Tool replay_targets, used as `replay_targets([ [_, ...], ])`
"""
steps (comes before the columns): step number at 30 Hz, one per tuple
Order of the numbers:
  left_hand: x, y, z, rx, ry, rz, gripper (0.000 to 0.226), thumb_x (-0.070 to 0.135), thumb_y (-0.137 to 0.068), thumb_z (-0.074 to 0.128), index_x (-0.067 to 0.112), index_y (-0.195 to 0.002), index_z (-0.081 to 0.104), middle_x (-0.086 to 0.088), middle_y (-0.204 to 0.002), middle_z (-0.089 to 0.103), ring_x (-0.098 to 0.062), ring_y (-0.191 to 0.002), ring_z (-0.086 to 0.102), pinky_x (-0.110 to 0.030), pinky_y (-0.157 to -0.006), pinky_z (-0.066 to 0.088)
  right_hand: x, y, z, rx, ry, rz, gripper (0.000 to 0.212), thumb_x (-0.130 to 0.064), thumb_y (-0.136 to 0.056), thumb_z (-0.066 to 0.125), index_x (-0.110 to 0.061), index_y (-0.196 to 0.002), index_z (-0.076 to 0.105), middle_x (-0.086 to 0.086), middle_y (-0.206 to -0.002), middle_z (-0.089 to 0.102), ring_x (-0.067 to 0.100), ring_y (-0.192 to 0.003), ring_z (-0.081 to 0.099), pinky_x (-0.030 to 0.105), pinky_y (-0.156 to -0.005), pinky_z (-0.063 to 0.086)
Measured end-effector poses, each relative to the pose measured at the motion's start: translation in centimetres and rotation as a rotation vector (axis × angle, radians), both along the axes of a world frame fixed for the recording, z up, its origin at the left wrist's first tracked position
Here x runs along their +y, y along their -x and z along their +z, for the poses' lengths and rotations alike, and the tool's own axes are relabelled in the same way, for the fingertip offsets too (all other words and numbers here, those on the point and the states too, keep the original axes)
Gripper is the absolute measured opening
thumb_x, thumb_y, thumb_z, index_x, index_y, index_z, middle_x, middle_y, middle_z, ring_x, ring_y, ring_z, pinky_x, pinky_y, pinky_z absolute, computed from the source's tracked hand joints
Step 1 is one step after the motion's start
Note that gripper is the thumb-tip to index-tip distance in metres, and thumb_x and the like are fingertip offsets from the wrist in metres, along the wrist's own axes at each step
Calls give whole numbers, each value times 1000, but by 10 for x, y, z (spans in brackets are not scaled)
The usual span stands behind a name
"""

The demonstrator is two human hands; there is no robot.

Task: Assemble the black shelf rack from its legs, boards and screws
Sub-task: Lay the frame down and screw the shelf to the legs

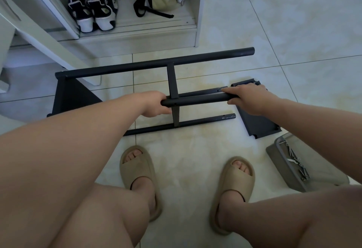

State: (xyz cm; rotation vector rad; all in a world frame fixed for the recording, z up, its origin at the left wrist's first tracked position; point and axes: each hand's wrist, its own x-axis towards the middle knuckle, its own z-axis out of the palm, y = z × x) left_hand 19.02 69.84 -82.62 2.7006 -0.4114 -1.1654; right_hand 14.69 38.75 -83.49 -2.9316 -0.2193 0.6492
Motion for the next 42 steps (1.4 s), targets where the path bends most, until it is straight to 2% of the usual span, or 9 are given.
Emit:
replay_targets([
  [7,-33,2,-7,-97,84,-61,21,43,-100,56,24,-92,50,5,-83,52,-15,-74,49,-31,-62,33,-35,6,-3,-11,-1,-51,37,-37,-106,48,-39,-143,49,2,-119,64,31,-111,55,47,-93,35],
  [11,-75,3,-14,-145,103,-93,24,46,-99,55,22,-97,51,5,-85,52,-22,-83,52,-33,-70,35,-76,17,-3,-27,26,-103,42,-38,-106,47,-40,-147,43,-1,-123,60,30,-116,55,48,-100,32],
  [15,-123,8,-18,-170,137,-103,27,48,-99,55,21,-101,51,-1,-96,56,-26,-92,54,-35,-77,43,-116,29,-6,-44,28,-230,42,-36,-105,47,-40,-147,44,-4,-126,55,28,-128,47,64,-113,18],
  [18,-144,11,-18,-153,137,-106,28,46,-99,54,19,-104,51,-3,-99,56,-28,-95,55,-37,-80,45,-133,35,-8,-66,34,-269,40,-34,-105,49,-38,-145,47,-4,-141,54,25,-136,41,69,-114,12],
  [22,-139,11,-17,-156,136,-102,27,46,-99,55,20,-103,52,-3,-100,57,-28,-94,55,-36,-80,44,-129,36,-9,-80,6,-252,34,-32,-106,48,-38,-140,50,-7,-136,55,24,-133,42,70,-113,11],
  [26,-118,9,-14,-141,126,-78,27,45,-99,56,20,-109,56,-3,-104,60,-27,-97,56,-36,-80,44,-110,32,-9,-93,26,-217,30,-35,-106,48,-38,-135,52,-6,-132,58,25,-126,48,67,-111,17],
  [30,-87,4,-11,-142,93,-46,23,45,-98,56,22,-102,54,-2,-99,59,-26,-94,56,-34,-77,41,-78,19,-5,-68,42,-164,25,-37,-106,46,-39,-131,52,-7,-111,56,27,-112,52,65,-108,24],
  [38,-12,-5,-5,-227,-45,64,16,47,-100,51,31,-100,52,5,-95,58,-25,-98,55,-42,-92,44,4,-8,1,-86,99,-66,22,-36,-108,41,-33,-126,53,-1,-112,59,25,-95,47,52,-94,33],
  [42,13,-5,-3,-298,-88,106,14,47,-101,48,33,-102,51,4,-96,58,-25,-97,53,-41,-86,38,36,-19,2,-62,119,-67,23,-33,-108,40,-33,-127,53,-1,-111,59,27,-99,51,53,-95,38],
])
